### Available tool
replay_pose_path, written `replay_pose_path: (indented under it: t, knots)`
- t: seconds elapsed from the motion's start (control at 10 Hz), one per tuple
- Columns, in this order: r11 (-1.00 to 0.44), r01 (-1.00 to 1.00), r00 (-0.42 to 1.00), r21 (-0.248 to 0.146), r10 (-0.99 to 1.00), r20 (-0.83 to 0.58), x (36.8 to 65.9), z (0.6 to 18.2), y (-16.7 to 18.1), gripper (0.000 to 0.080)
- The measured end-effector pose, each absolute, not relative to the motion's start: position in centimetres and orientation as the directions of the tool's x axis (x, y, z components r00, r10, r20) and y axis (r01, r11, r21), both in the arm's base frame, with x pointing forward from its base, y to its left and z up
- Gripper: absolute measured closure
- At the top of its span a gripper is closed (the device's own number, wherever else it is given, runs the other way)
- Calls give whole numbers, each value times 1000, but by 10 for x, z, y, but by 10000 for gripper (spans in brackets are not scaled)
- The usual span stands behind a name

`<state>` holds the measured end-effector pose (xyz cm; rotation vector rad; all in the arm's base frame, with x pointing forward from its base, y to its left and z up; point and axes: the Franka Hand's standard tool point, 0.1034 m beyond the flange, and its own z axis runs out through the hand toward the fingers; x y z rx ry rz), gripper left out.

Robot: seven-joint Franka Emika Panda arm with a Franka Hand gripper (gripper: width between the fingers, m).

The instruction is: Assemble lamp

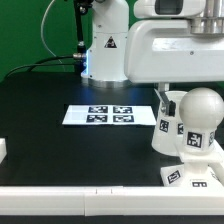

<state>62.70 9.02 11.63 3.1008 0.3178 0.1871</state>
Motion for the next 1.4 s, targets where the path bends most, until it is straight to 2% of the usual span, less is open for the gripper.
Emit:
replay_pose_path:
  t: [0.3, 0.4, 0.8, 0.9, 1.2, 1.4]
  knots:
    - [-978, 206, 970, 34, 208, 122, 628, 116, 90, 142]
    - [-981, 193, 973, 32, 196, 123, 628, 116, 90, 229]
    - [-996, -87, 988, -1, -87, 128, 629, 117, 89, 228]
    - [-976, -216, 969, -9, -215, 119, 627, 117, 87, 228]
    - [-854, -520, 849, -30, -521, 87, 625, 118, 84, 226]
    - [-664, -746, 661, -52, -748, 63, 624, 117, 83, 226]
